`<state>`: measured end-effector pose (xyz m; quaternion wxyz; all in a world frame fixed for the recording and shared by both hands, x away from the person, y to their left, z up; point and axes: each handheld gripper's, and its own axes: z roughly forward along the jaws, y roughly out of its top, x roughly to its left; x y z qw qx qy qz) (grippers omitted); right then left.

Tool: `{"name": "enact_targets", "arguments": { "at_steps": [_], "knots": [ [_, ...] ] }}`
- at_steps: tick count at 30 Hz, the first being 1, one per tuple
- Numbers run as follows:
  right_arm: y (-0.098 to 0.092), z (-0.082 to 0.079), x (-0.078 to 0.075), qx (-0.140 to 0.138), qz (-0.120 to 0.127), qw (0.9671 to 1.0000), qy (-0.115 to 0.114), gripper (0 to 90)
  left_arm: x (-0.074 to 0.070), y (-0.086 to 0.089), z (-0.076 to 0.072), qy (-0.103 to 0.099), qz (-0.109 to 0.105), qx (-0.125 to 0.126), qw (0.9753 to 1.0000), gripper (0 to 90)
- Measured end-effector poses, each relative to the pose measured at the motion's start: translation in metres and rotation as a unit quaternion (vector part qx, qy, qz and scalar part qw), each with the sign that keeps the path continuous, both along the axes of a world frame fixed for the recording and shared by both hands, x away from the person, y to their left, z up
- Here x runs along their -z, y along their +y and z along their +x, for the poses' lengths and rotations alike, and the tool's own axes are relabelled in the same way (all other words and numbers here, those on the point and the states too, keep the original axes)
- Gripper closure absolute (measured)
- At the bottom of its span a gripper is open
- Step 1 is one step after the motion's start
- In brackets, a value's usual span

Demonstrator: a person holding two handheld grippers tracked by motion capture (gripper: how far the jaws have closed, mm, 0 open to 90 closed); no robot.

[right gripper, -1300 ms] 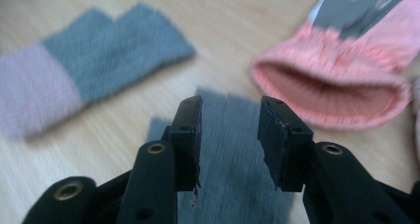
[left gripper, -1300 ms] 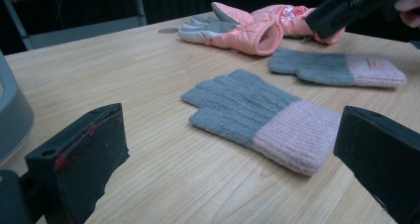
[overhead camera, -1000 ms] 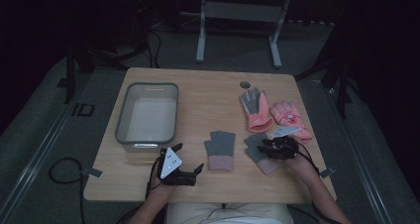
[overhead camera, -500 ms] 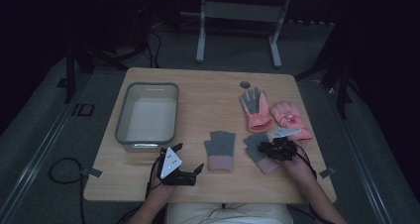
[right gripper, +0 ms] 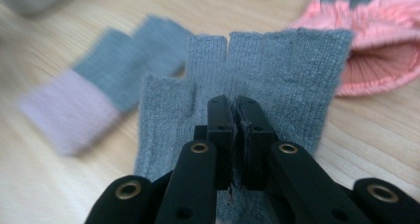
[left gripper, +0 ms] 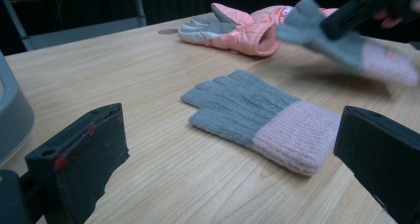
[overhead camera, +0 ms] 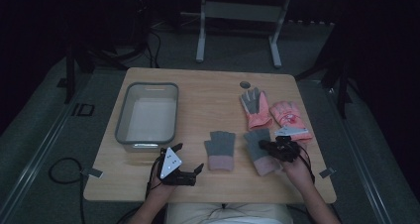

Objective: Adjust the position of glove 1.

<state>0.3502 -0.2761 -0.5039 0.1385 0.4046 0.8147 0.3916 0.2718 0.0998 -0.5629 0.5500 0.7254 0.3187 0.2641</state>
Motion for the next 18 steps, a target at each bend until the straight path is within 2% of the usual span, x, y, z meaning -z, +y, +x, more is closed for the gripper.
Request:
{"name": "enact_targets", "arguments": {
  "at_steps": [1,6,8,10,13,15,16,17,18],
  "knots": [
    [0.004,-0.009,-0.010,0.018,0.009,0.9998,-0.007,86.0,0.000,0.000,0.000,0.000,0.001,0.000,1.0000,0.0],
    [0.011,-0.026,-0.023,0.053,0.037,0.9977,-0.016,86.0,0.000,0.000,0.000,0.001,0.001,0.001,1.0000,0.0],
    [0.013,-0.033,-0.026,0.076,0.051,0.9956,-0.018,86.0,0.000,0.000,0.000,0.001,0.001,0.001,1.0000,0.0],
    [0.016,-0.038,-0.027,0.102,0.054,0.9930,-0.026,86.0,0.000,0.000,0.000,-0.001,0.002,0.001,1.0000,0.0],
    [0.020,-0.042,-0.021,0.138,0.064,0.9881,-0.021,86.0,0.000,-0.001,0.000,-0.002,0.006,0.001,1.0000,0.0],
    [0.022,-0.042,-0.012,0.152,0.062,0.9864,-0.011,86.0,0.000,-0.001,0.000,-0.002,0.005,0.001,1.0000,0.0],
    [0.022,-0.042,-0.012,0.152,0.062,0.9864,-0.011,86.0,0.000,-0.001,-0.001,-0.002,0.004,0.001,1.0000,0.0],
    [0.024,-0.043,-0.002,0.167,0.057,0.9844,-0.005,86.0,0.000,0.000,0.000,-0.001,0.003,0.001,1.0000,0.0],
    [0.024,-0.043,-0.002,0.167,0.057,0.9844,-0.005,86.0,0.000,0.000,0.000,-0.001,0.003,0.001,1.0000,0.0]
  ]
}}
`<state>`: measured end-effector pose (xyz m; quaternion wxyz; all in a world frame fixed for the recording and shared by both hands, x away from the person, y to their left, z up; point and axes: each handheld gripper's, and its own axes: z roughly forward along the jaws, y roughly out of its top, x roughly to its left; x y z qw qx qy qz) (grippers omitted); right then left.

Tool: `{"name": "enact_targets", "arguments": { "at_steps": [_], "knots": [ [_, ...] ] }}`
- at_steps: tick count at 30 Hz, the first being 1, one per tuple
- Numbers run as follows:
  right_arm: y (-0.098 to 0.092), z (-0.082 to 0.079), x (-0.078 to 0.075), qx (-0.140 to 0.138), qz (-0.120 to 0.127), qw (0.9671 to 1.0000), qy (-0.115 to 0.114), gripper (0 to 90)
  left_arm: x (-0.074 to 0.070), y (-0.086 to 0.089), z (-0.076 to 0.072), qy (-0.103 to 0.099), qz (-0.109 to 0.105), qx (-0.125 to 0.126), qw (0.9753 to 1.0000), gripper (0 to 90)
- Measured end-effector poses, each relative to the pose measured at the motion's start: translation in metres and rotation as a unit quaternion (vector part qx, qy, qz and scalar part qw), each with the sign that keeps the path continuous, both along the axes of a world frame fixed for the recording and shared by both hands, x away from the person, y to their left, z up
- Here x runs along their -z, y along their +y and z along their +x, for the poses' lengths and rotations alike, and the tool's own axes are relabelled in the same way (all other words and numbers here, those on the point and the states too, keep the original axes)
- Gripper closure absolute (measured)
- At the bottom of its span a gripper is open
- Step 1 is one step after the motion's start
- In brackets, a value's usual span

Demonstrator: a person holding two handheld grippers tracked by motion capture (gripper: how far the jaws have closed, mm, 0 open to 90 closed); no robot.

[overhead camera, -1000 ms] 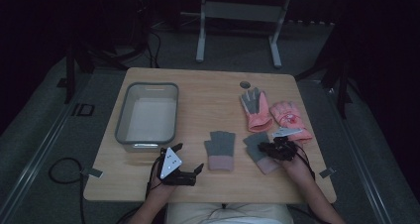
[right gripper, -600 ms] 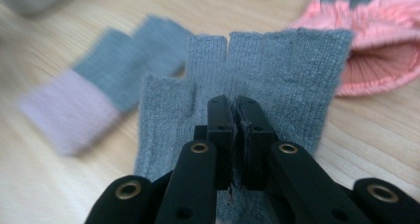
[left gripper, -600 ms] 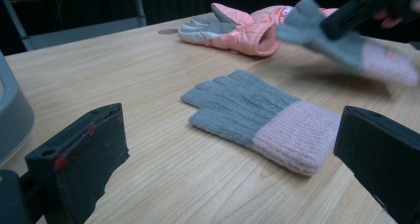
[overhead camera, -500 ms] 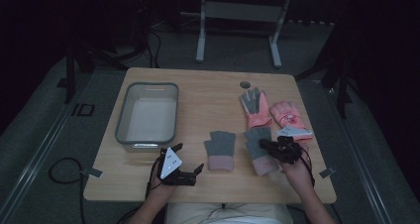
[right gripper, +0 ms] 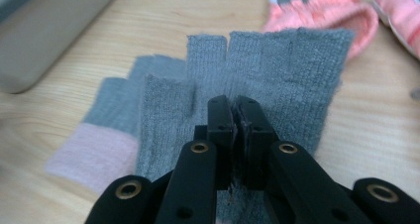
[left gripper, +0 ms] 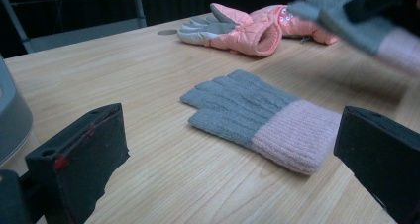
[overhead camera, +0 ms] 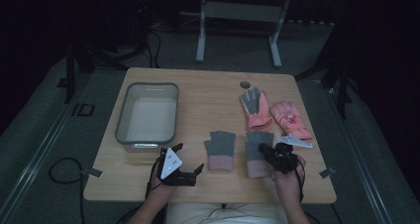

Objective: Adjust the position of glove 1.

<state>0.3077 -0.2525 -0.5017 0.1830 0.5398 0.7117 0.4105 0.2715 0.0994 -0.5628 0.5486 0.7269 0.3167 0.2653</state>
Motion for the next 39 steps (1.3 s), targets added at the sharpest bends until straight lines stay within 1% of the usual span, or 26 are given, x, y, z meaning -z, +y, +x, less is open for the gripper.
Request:
{"name": "enact_targets", "arguments": {
  "at_steps": [1,2,3,5,8,9,10,13,14,15,19,20,21,22,24,25,26,27,28,29,30,31,34,35,36,39],
  "knots": [
    [-0.001,0.001,0.007,0.015,-0.003,0.9999,0.005,86.0,0.000,0.000,0.000,0.000,0.001,0.000,1.0000,0.0],
    [-0.002,0.001,0.009,0.019,-0.005,0.9998,0.005,86.0,0.000,0.000,0.000,-0.001,0.002,0.000,1.0000,0.0],
    [-0.003,0.002,0.012,0.023,-0.002,0.9997,0.010,86.0,0.000,0.000,0.000,-0.002,0.002,0.001,1.0000,0.0],
    [-0.004,0.005,0.018,0.033,-0.004,0.9993,0.017,86.0,0.000,0.000,0.000,-0.002,0.002,0.001,1.0000,0.0],
    [-0.004,0.007,0.022,0.036,-0.003,0.9991,0.021,86.0,0.000,0.000,0.000,-0.001,0.002,0.001,1.0000,0.0],
    [-0.004,0.009,0.029,0.043,-0.005,0.9987,0.027,85.9,0.000,0.000,0.000,-0.001,0.002,0.001,1.0000,0.0],
    [-0.002,0.012,0.036,0.040,-0.013,0.9986,0.032,85.8,0.000,0.000,0.000,-0.001,0.002,0.000,1.0000,0.0],
    [-0.002,0.018,0.045,0.042,-0.023,0.9980,0.042,85.1,0.000,-0.001,-0.001,-0.003,0.004,0.000,1.0000,0.0],
    [-0.002,0.018,0.045,0.042,-0.023,0.9980,0.042,85.1,0.000,-0.001,-0.001,-0.003,0.004,0.000,1.0000,0.0],
    [-0.002,0.021,0.049,0.042,-0.022,0.9978,0.046,83.7,0.000,-0.001,-0.001,-0.004,0.004,0.001,1.0000,0.0],
    [-0.002,0.022,0.050,0.041,-0.023,0.9978,0.046,81.8,0.000,-0.001,-0.001,-0.003,0.004,0.001,1.0000,0.0],
    [-0.004,0.023,0.046,0.039,-0.027,0.9979,0.043,75.8,0.000,-0.001,-0.001,-0.003,0.003,0.000,1.0000,0.0],
    [-0.004,0.022,0.045,0.037,-0.028,0.9981,0.040,75.2,0.000,-0.001,-0.001,-0.004,0.003,0.001,1.0000,0.0],
    [-0.005,0.023,0.043,0.032,-0.032,0.9982,0.039,73.7,0.000,-0.001,-0.001,-0.004,0.004,0.001,1.0000,0.0],
    [-0.009,0.024,0.038,0.013,-0.033,0.9986,0.040,69.9,0.000,-0.001,-0.001,-0.005,0.004,0.000,1.0000,0.0],
    [-0.011,0.026,0.036,-0.001,-0.034,0.9984,0.045,67.4,0.000,-0.001,-0.001,-0.005,0.004,0.000,1.0000,0.0],
    [-0.013,0.029,0.035,-0.018,-0.029,0.9983,0.048,66.1,0.000,-0.001,-0.001,-0.005,0.004,0.001,1.0000,0.0],
    [-0.015,0.030,0.033,-0.028,-0.028,0.9980,0.048,65.4,0.000,-0.001,-0.001,-0.004,0.004,0.001,1.0000,0.0],
    [-0.016,0.032,0.032,-0.035,-0.039,0.9975,0.047,64.5,0.000,-0.001,-0.001,-0.004,0.004,0.001,1.0000,0.0],
    [-0.017,0.033,0.030,-0.048,-0.044,0.9968,0.046,63.4,0.000,-0.001,-0.001,-0.004,0.004,0.001,1.0000,0.0],
    [-0.017,0.033,0.030,-0.048,-0.044,0.9968,0.046,63.4,0.000,-0.001,-0.001,-0.005,0.003,0.001,1.0000,0.0],
    [-0.020,0.036,0.029,-0.073,-0.053,0.9950,0.042,61.4,0.000,-0.001,-0.001,-0.005,0.004,0.000,1.0000,0.0],
    [-0.024,0.037,0.028,-0.114,-0.077,0.9899,0.034,58.3,0.000,-0.001,-0.001,-0.004,0.003,0.001,1.0000,0.0],
    [-0.024,0.037,0.028,-0.114,-0.077,0.9899,0.034,58.3,0.000,-0.001,-0.001,-0.004,0.004,0.001,1.0000,0.0],
    [-0.026,0.036,0.028,-0.135,-0.095,0.9858,0.033,56.3,0.000,-0.001,-0.001,-0.004,0.004,0.000,1.0000,0.0],
    [-0.028,0.035,0.032,-0.151,-0.101,0.9825,0.039,55.9,0.000,-0.001,-0.001,-0.003,0.003,0.000,1.0000,0.0]
  ]
}}
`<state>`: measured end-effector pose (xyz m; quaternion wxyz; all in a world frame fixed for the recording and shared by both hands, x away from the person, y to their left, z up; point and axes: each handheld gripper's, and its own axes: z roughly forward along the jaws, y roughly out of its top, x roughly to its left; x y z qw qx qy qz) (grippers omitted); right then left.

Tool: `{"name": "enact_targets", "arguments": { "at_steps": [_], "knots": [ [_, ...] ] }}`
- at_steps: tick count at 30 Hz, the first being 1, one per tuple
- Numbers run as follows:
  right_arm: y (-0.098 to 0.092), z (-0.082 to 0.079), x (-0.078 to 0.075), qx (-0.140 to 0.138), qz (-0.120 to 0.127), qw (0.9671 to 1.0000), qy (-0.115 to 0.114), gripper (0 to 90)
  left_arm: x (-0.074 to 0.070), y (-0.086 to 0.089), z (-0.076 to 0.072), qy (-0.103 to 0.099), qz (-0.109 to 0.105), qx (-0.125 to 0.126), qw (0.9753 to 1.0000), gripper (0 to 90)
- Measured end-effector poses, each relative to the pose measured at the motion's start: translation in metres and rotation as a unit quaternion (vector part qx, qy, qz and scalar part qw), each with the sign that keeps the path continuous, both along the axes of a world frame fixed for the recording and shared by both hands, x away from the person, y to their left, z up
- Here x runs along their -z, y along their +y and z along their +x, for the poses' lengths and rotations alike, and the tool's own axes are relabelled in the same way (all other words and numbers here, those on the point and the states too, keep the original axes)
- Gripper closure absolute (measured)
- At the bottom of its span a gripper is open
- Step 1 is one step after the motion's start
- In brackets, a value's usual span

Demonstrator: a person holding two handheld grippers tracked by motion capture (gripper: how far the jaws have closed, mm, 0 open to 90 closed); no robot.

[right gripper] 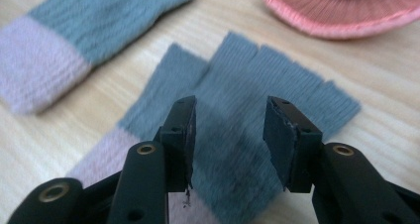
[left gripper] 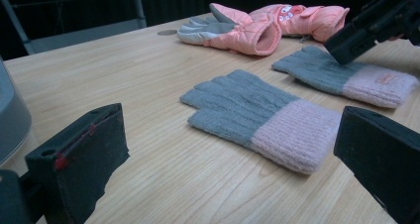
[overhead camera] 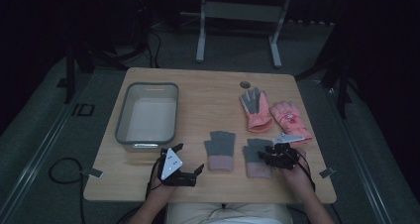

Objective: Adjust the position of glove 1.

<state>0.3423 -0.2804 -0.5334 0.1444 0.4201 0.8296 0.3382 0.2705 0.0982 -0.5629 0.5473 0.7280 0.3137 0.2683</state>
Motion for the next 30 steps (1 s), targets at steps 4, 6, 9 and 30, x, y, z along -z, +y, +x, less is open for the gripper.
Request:
{"name": "enact_targets", "arguments": {
  "at_steps": [4,6,9,30],
  "knots": [
    [0.001,-0.004,0.007,-0.002,-0.003,1.0000,0.008,54.4,0.000,0.001,0.000,-0.001,-0.001,0.000,1.0000,0.0],
    [0.001,-0.005,0.009,0.000,-0.005,1.0000,0.006,54.4,0.000,0.001,0.000,-0.001,-0.001,0.000,1.0000,0.0],
    [0.003,-0.006,0.011,0.006,-0.014,0.9999,-0.003,57.0,0.000,0.000,0.000,0.000,0.000,0.000,1.0000,0.0],
    [0.014,-0.010,-0.053,0.034,0.035,0.9979,-0.042,85.0,0.000,0.001,0.000,0.000,-0.002,0.001,1.0000,0.0]
  ]
}}
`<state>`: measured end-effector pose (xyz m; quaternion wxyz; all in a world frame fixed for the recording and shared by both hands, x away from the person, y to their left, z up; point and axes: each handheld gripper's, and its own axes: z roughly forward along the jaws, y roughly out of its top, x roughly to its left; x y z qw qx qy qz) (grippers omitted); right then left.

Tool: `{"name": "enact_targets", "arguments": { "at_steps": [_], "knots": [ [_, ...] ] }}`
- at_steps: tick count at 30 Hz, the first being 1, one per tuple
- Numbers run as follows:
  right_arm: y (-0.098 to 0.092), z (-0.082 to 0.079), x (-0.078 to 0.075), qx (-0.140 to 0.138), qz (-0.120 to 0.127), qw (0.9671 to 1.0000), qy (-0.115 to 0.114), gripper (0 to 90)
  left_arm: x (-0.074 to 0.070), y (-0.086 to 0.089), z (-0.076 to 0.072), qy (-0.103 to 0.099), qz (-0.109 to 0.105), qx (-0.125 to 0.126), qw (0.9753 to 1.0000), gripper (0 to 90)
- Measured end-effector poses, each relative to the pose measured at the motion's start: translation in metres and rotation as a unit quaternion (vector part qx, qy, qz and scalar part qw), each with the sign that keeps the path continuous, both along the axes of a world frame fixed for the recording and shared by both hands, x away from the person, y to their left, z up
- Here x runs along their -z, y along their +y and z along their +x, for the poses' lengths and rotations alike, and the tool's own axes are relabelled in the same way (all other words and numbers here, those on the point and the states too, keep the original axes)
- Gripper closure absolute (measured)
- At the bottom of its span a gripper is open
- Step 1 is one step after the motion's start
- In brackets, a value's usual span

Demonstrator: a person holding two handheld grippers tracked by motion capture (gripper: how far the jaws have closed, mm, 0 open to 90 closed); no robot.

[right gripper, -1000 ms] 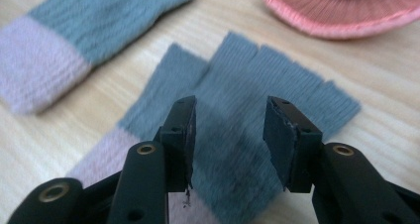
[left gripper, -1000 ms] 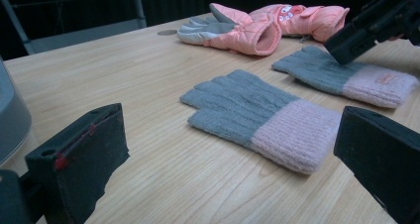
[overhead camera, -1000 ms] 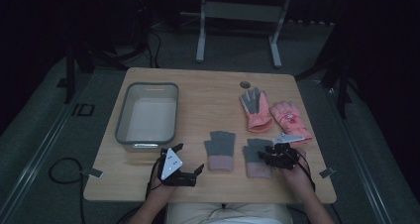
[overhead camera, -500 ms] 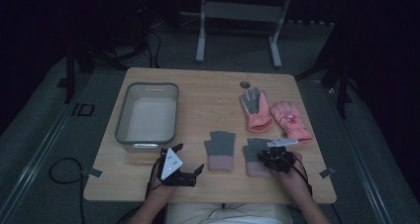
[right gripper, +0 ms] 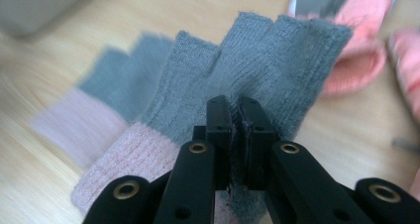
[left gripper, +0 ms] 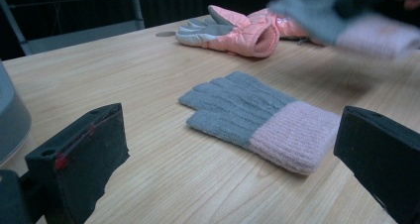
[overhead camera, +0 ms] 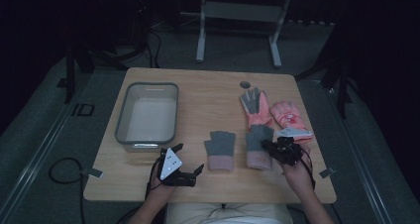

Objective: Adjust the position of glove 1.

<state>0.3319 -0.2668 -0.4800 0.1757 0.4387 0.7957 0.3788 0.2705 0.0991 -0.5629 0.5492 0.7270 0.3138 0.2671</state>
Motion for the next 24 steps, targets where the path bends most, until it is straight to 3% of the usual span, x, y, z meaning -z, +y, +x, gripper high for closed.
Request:
{"name": "enact_targets", "arguments": {
  "at_steps": [6,14,18,24],
  "knots": [
    [0.019,0.003,-0.032,-0.016,0.023,0.9993,-0.025,85.0,0.000,-0.001,0.001,0.000,-0.001,-0.009,1.0000,0.0],
    [0.063,0.008,-0.044,-0.056,0.031,0.9975,-0.027,85.0,0.000,0.000,0.001,0.001,-0.002,-0.011,0.9999,0.0],
    [0.082,0.010,-0.042,-0.078,0.031,0.9962,-0.025,85.0,0.000,0.002,0.001,0.004,-0.011,-0.009,0.9999,0.0],
    [0.103,0.021,-0.019,-0.099,0.019,0.9948,0.008,84.9,0.000,0.002,0.001,0.004,-0.011,-0.007,0.9999,0.0]
  ]
}}
